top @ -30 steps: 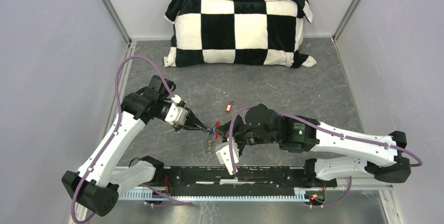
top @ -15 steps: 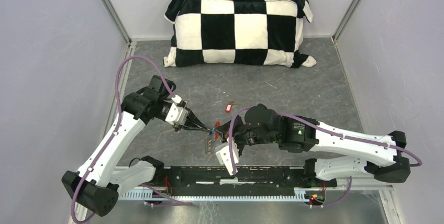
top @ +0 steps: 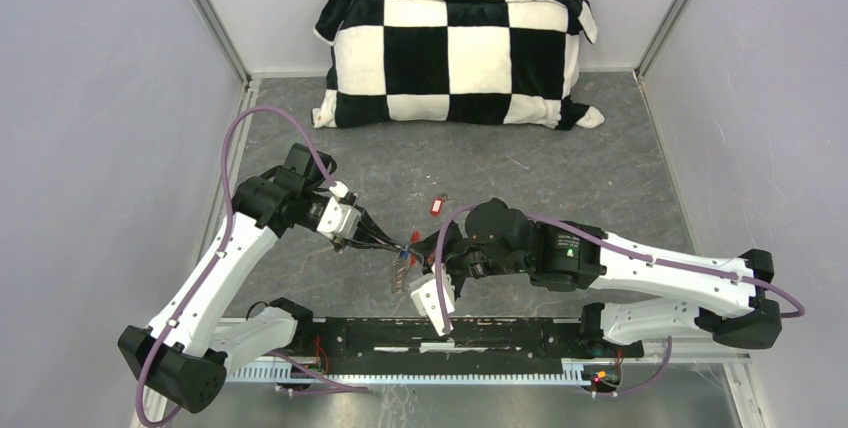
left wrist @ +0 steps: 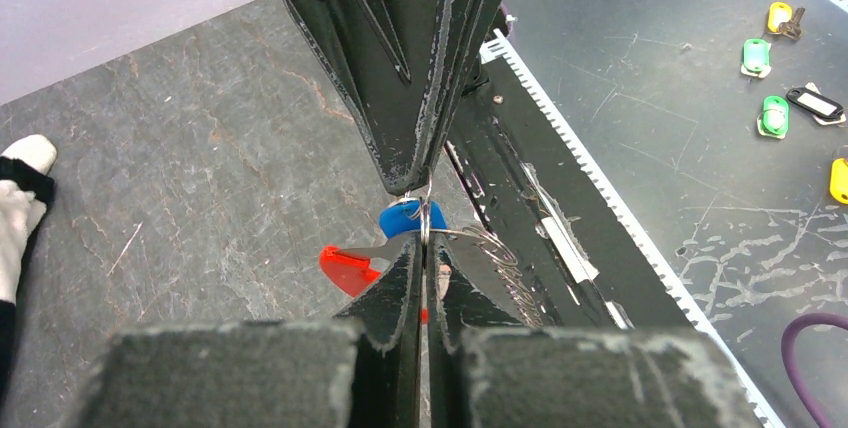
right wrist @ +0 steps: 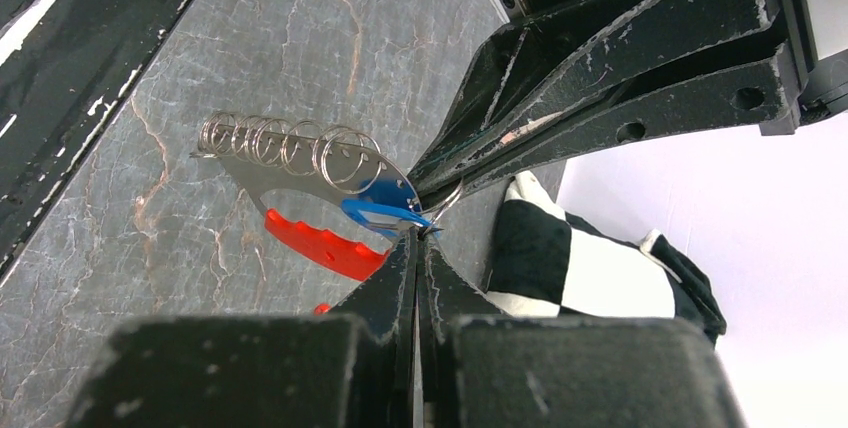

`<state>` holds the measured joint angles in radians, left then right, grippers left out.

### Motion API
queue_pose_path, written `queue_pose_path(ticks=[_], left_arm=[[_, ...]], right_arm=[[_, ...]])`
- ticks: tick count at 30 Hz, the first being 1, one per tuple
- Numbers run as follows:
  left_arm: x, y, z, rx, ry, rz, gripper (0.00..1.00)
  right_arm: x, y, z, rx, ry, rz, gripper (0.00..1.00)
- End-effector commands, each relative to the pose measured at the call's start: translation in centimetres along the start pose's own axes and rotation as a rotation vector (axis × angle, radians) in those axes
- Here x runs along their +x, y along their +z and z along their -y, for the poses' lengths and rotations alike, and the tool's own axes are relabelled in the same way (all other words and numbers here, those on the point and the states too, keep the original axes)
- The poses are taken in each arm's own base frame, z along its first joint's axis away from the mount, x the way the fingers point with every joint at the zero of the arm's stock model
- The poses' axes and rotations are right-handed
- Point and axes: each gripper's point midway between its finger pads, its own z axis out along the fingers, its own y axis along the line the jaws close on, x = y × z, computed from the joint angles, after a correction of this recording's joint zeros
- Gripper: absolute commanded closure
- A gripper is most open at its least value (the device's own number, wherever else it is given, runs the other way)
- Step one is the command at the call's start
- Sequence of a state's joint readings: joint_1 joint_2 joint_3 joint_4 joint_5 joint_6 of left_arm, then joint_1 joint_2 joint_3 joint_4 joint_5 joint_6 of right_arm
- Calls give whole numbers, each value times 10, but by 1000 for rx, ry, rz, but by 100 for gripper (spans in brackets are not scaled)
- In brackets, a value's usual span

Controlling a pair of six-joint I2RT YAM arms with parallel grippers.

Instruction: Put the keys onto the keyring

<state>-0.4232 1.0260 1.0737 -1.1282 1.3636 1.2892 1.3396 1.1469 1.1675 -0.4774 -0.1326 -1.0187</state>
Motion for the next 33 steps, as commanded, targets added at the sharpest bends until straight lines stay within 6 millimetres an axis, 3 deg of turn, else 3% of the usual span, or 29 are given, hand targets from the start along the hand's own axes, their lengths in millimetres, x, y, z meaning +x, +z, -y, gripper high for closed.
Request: queue_pose_path(ticks=[1,33], left_arm=[[-5,1,0,6,10,23,98],[2,4,5,17,64,9,98]], right_arm=[[-15,-1,20,53,-22,55,100],[-18,13,43,101,-24,57,100]])
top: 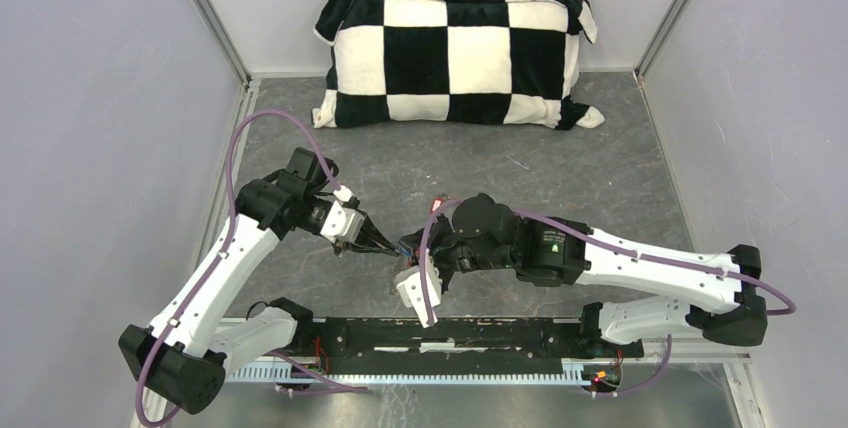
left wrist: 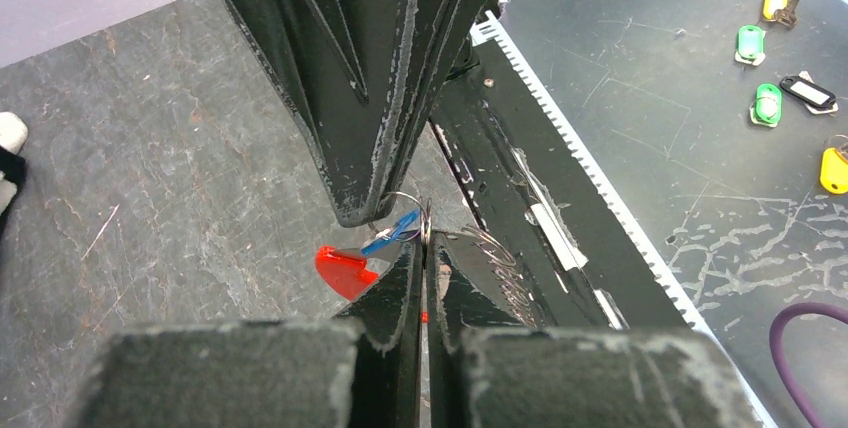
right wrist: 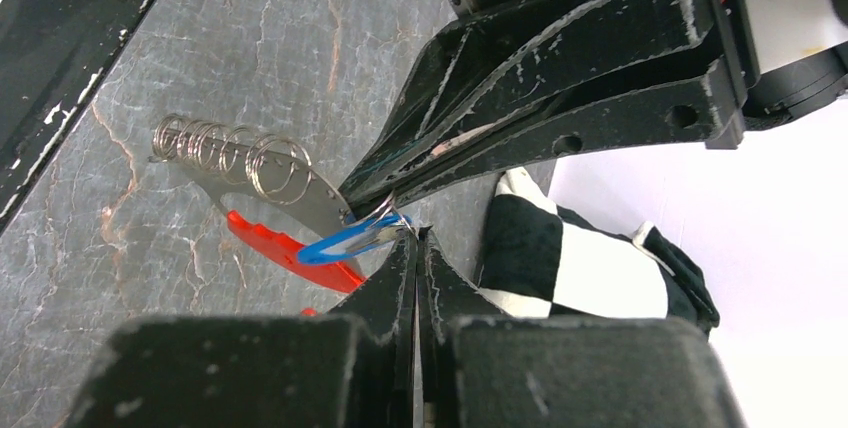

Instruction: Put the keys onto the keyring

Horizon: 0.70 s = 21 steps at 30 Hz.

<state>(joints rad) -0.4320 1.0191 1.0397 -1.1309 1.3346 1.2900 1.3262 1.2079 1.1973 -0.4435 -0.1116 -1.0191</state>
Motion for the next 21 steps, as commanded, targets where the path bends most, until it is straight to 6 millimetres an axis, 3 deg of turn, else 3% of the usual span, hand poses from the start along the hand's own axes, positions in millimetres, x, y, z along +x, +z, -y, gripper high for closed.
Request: queue_pose_path(ticks=[1,10,21], left_arm=[[-11,2,-1,11,91,37,98],[-13,3,-2,16,101,48,98],[-31,1,-14,-4,131,85,98]], right_arm=[[-24,0,31,78,-26,83,100],[-21,6,28,65,-4,84,100],[-22,11,31,44,76,131,100]])
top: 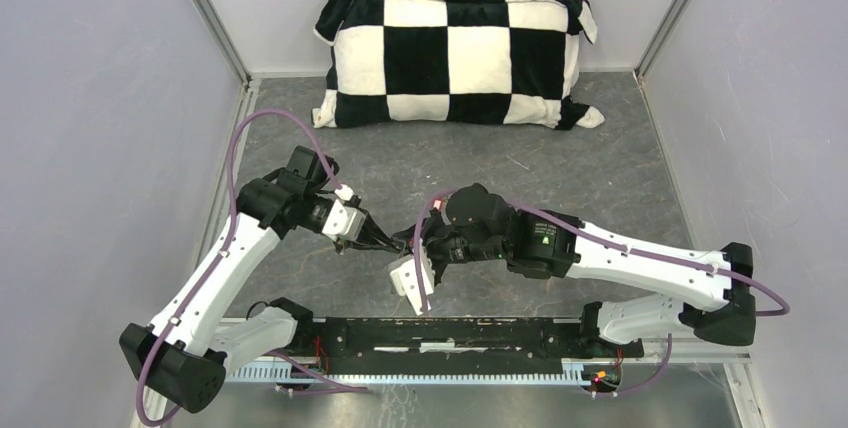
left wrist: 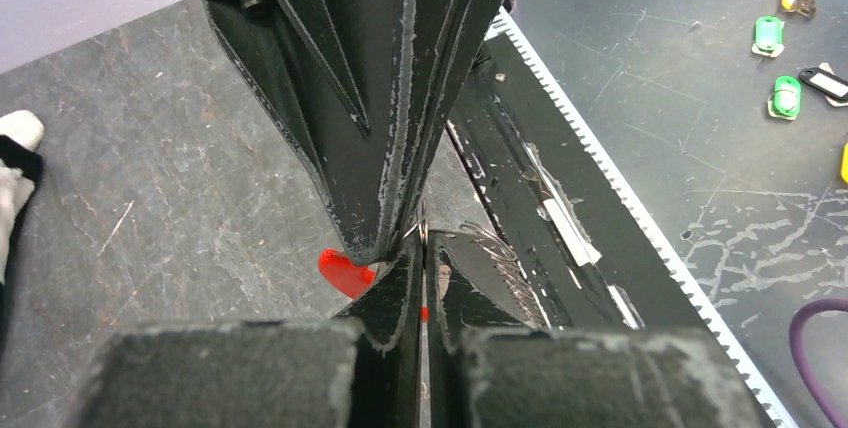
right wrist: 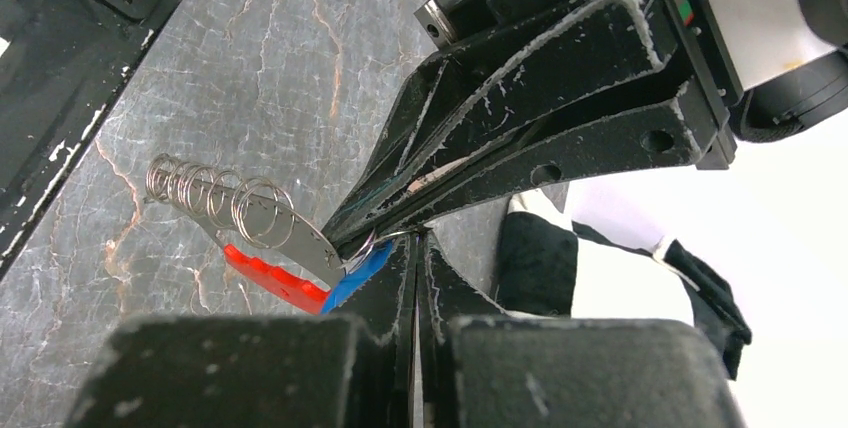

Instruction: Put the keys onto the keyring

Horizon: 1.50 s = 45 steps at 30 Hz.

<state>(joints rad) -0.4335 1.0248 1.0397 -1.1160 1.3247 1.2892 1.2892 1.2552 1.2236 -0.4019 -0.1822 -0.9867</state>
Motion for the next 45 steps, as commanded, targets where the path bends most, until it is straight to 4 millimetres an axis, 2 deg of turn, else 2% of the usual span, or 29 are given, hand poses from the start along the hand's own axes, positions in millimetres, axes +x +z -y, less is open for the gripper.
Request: queue_pose_path(ticks=[1,6,11,19,25,32,39,45], left_arm=[[-35,1,-13,-8,129,95,98],[-43,-2,-26,-68,125,97,98],[-61,-10,-62,-281,88,149,98],[-72,-12,-62,-315,95,186,98],[-79,-15,-78,-386,94,254,98],[-94,-22,-84,-466,158,337,98],[-92,-22,-75,-473,273,357,98],[-93,-22,-67,-485,377,394,98]], right_arm=[[-21,-2,18,33,37,84,100],[-20,-6,16,13,69,84,100],[-15,-10,27,8,116,81,100],[-16,-13,32,-73,180,147,99],[-16,-14,47,-117,277,177,82],[-12,-10,48,-189,346,166,75],[-14,-22,64,-227,401,188,73],[-19,-15,64,-258,462,239,73]])
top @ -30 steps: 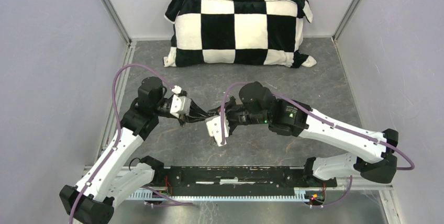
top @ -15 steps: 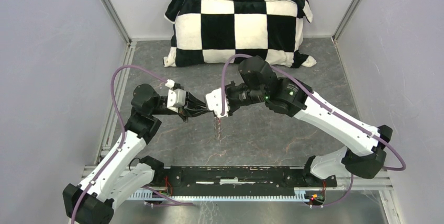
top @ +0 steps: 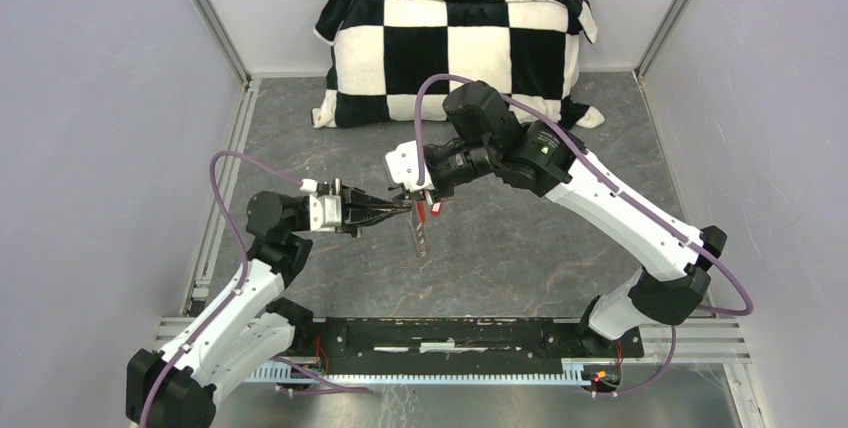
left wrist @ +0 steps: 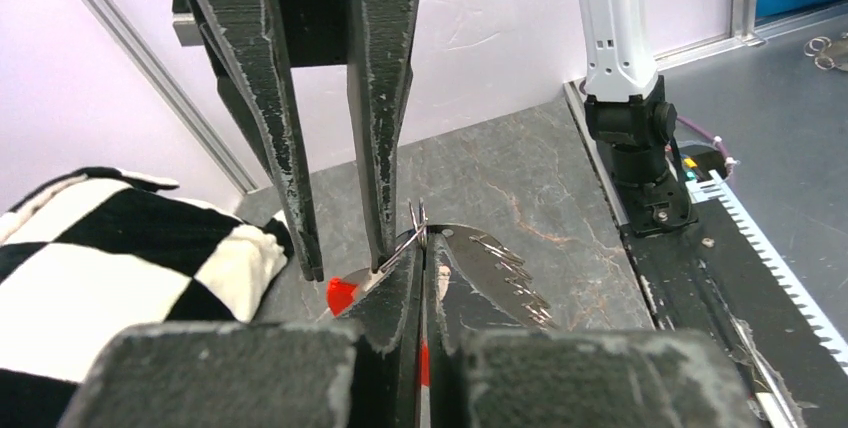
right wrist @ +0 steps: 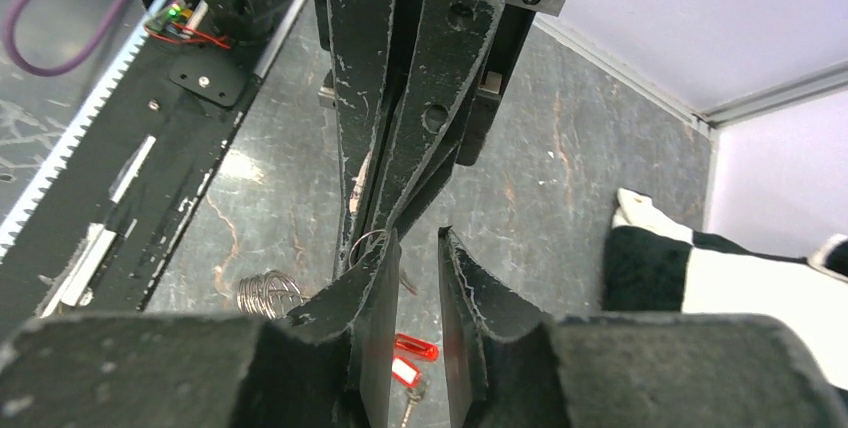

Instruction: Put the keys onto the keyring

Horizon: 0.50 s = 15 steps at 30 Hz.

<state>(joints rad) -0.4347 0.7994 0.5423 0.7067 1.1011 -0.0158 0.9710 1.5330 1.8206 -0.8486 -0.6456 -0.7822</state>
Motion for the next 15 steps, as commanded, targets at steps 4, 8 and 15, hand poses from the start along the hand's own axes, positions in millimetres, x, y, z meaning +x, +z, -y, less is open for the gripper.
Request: queue_pose_path(ticks=[4,8,15], left_arm=[[-44,2,-7,-53,226,158,98],[-49,1,-7,-66,257,180,98],[-53,-1,-4,-72,300,196,98]], right_arm=[[-16,24,-19,-140,120,120,75],[-16,25,-16,-139,171,143,76],[-29,15,-14,-139,209,236,77]])
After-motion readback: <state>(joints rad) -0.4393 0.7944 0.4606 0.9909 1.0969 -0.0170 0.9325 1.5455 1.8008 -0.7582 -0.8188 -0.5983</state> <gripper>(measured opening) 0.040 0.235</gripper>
